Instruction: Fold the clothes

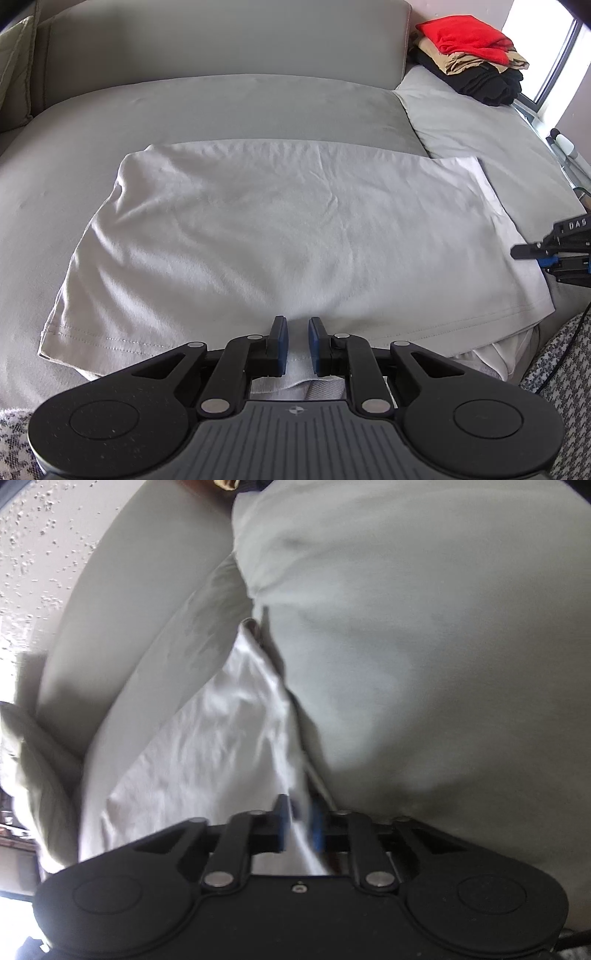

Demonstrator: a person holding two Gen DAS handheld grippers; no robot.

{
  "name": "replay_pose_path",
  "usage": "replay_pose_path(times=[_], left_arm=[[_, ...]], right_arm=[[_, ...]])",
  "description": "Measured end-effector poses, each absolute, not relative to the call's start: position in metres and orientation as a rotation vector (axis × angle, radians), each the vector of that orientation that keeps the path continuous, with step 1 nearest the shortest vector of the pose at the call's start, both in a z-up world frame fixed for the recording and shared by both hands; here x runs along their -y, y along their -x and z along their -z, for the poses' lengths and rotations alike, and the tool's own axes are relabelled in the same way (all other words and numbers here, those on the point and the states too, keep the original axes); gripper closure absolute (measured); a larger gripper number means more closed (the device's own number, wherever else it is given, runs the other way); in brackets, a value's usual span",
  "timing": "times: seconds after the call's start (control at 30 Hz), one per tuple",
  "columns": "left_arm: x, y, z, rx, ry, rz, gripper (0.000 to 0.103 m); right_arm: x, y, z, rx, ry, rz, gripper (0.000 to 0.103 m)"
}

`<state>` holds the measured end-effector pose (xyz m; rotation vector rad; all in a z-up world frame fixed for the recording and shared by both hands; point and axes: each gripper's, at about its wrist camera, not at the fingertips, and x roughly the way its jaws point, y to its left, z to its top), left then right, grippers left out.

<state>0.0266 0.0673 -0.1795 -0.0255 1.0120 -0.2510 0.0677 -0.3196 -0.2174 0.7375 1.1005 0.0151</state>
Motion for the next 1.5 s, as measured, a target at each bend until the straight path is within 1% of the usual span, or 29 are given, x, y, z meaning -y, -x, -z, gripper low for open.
replay_pose_path(times=[0.13,0.3,0.4,0.5,0.57,0.63,0.67,0.7,0.73,0.8,0.9,1.0,1.03,1.13,1.2,1.23,1.33,1.5], left_arm=[[-0.065,-0.026,0.180,-1.010,0.006,0.250,0.087],[-0.062,-0.022,0.177,-0.994,-0.039,0.244,0.087],[-0.066,-0.017,0.171,-0.974,-0.048,0.239,0.087],[-0.075,-0.013,0.165,-0.926,-0.036,0.208,0.087],[-0.078,-0.016,0.167,-0.917,-0.052,0.151,0.087],[-0.079,-0.020,0.174,-0.942,-0.098,0.090,0.087],[-0.080,-0.021,0.177,-0.958,-0.123,0.069,0.084],[-0.081,-0.019,0.177,-0.969,-0.146,0.065,0.084],[-0.081,-0.017,0.175,-0.984,-0.171,0.064,0.083],[-0.083,-0.013,0.171,-1.024,-0.215,0.053,0.083],[-0.091,-0.008,0.162,-1.048,-0.228,0.033,0.085],[-0.104,-0.003,0.148,-0.967,-0.148,0.060,0.085],[-0.108,-0.004,0.143,-0.931,-0.113,0.066,0.085],[-0.114,-0.019,0.137,-0.848,-0.075,0.052,0.085],[-0.117,-0.038,0.140,-0.826,-0.045,0.057,0.086],[-0.116,-0.048,0.143,-0.833,-0.021,0.067,0.089],[-0.104,-0.078,0.158,-0.849,0.022,0.119,0.090],[-0.082,-0.113,0.186,-0.844,-0.044,0.153,0.090]], right_arm=[[0.307,-0.058,0.199,-1.045,-0.566,0.063,0.100],[0.289,-0.052,0.187,-1.020,-0.503,0.014,0.100],[0.278,-0.048,0.179,-1.005,-0.466,-0.016,0.093],[0.268,-0.044,0.172,-0.989,-0.429,-0.045,0.093],[0.256,-0.047,0.178,-1.018,-0.394,-0.088,0.092],[0.245,-0.052,0.195,-1.091,-0.317,-0.060,0.091],[0.241,-0.053,0.201,-1.118,-0.268,-0.029,0.089],[0.241,-0.050,0.202,-1.126,-0.201,0.035,0.089],[0.241,-0.047,0.203,-1.135,-0.142,0.089,0.103],[0.247,-0.039,0.202,-1.165,-0.082,0.152,0.103],[0.252,-0.031,0.194,-1.176,-0.099,0.176,0.103],[0.245,-0.026,0.177,-1.101,-0.133,0.169,0.085],[0.246,-0.026,0.171,-1.054,-0.169,0.146,0.083],[0.251,-0.032,0.163,-0.929,-0.321,0.078,0.083],[0.254,-0.041,0.165,-0.871,-0.411,0.036,0.083],[0.255,-0.046,0.168,-0.849,-0.452,0.014,0.083],[0.253,-0.068,0.184,-0.839,-0.548,-0.041,0.083],[0.239,-0.107,0.219,-0.874,-0.668,-0.135,0.085]])
